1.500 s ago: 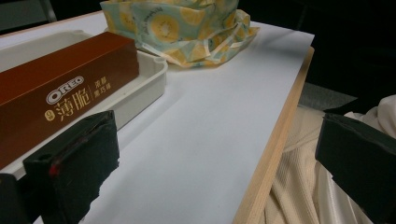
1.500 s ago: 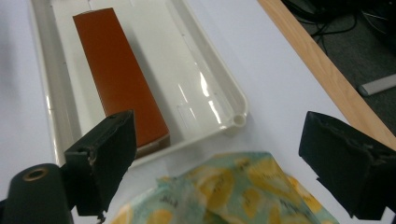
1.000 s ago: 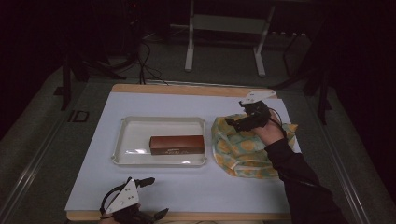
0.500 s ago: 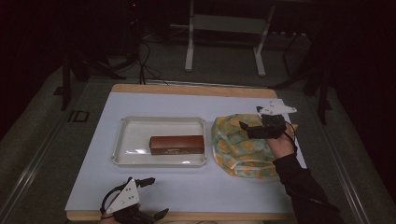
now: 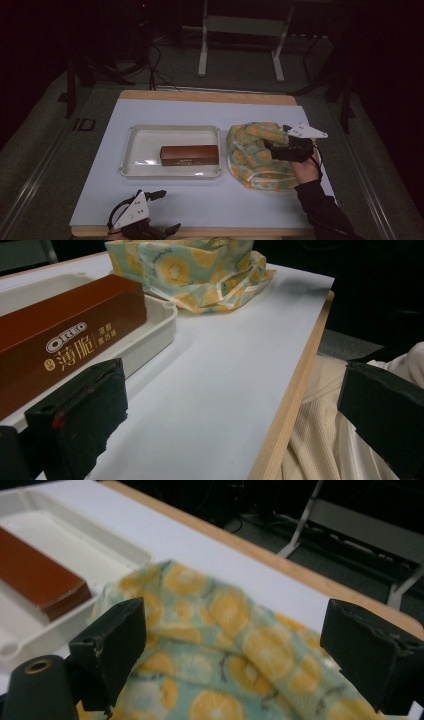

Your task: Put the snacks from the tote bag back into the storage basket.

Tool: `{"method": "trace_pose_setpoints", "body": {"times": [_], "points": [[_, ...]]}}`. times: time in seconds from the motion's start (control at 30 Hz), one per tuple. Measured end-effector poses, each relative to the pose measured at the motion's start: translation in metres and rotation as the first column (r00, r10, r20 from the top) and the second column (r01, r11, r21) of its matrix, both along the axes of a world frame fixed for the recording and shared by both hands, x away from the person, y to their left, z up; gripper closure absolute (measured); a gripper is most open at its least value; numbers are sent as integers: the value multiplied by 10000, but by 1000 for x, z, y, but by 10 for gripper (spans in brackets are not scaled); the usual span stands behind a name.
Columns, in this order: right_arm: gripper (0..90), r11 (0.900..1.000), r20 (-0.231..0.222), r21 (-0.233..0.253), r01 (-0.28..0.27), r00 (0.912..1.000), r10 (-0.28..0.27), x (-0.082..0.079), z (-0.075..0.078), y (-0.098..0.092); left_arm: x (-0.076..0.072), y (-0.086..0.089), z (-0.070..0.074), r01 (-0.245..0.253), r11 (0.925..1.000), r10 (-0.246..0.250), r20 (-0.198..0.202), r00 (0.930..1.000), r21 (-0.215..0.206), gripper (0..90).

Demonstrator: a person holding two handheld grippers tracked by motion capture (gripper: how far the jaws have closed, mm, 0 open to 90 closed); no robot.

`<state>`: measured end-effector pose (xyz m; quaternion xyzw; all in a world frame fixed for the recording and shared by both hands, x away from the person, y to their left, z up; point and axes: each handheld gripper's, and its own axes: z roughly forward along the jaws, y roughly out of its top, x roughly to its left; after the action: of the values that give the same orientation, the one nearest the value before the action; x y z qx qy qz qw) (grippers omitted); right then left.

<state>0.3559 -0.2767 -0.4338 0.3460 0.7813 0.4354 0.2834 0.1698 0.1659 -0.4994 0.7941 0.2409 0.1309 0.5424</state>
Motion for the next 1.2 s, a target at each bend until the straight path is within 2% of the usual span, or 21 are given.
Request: {"method": "trace_pose_setpoints", "body": {"times": [0.07,0.23,0.4,0.67,0.83,0.93,0.97,1.07,1.13,1.2], "points": [[114,9999,24,-64,122,9999,-122,-4,-5,-3,0,0,0,4,10000,-4,9,10000,-4,0],[113,9985,-23,357,423,9991,-423,-14,-15,-11,0,0,0,15,10000,-15,10,10000,-1,0],[114,9971,-172,599,471,9988,-461,-21,-23,-19,1,-1,0,24,10000,-24,-2,10000,5,0],[125,9953,-177,626,742,9972,-732,-33,-34,-29,1,-1,0,37,10000,-37,7,10000,3,0],[133,9914,-301,1062,762,9968,-734,-41,-36,-40,1,-1,0,49,10000,-49,10,10000,12,0],[133,9917,-281,934,881,9959,-858,-45,-37,-42,1,-1,0,68,10000,-68,19,10000,39,0],[132,9909,-274,768,1105,9937,-1087,-49,-41,-44,1,-1,0,72,10000,-72,20,10000,40,0],[132,9908,-200,530,1244,9921,-1235,-54,-46,-45,1,-1,0,50,10000,-50,-11,10000,20,0],[132,9898,-171,548,1317,9912,-1310,-57,-48,-48,1,-1,0,54,10000,-54,-3,10000,37,0],[131,9884,-198,769,1310,9913,-1299,-61,-49,-52,1,-1,0,63,10000,-63,3,10000,48,0]]}}
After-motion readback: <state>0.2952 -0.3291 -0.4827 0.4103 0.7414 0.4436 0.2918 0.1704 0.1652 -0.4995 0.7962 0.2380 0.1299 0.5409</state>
